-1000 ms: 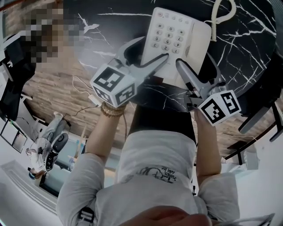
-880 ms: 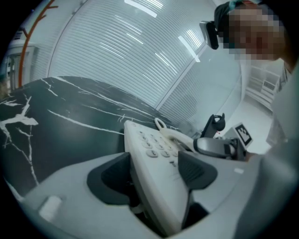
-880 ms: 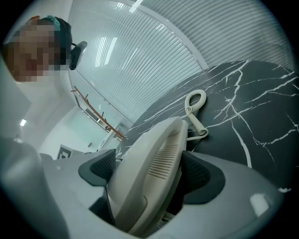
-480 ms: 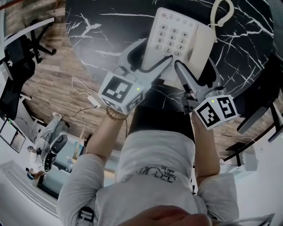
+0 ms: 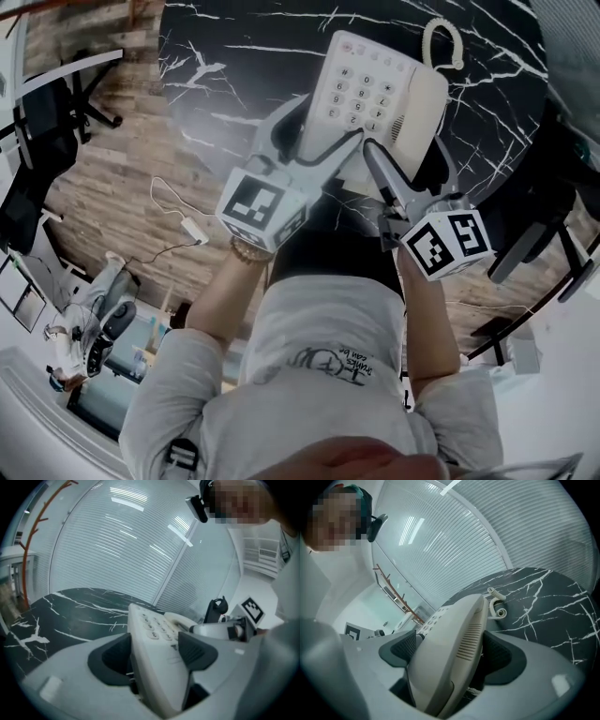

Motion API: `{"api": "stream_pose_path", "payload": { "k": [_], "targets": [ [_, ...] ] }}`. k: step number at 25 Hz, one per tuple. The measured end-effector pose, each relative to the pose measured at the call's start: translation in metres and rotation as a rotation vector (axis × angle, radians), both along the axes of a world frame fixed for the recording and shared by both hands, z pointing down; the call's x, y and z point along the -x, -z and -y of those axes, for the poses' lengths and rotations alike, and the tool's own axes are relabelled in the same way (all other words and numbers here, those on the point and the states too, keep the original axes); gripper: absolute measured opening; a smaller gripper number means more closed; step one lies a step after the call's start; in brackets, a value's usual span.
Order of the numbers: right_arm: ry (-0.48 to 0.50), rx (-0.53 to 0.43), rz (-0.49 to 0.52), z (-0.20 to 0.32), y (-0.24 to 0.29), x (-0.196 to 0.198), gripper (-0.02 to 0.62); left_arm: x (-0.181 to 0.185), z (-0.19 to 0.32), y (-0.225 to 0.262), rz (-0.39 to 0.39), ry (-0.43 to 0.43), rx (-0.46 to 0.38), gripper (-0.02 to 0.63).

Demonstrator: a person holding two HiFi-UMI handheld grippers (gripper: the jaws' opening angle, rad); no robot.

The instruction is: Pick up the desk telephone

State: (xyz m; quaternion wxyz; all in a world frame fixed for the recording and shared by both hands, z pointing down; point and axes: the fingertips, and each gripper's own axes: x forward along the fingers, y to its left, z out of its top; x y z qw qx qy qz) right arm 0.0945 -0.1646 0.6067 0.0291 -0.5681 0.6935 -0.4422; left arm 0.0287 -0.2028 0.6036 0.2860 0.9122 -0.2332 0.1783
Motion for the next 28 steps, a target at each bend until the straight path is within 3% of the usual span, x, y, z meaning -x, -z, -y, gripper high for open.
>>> {"api": "stream_pose_path", "payload": {
  "k": [19, 28],
  "targets": [
    [0.052, -0.136, -0.099, -0.003, 0.18, -0.008, 0.442, -0.006, -0.006, 0.181, -0.084, 0.083, -0.168, 0.31],
    [0.05, -0.192, -0.096, -0.017, 0.257, -0.01, 0.442, -0.008, -0.021, 0.262, -0.11, 0.122, -0.255, 0.31]
  ]
}}
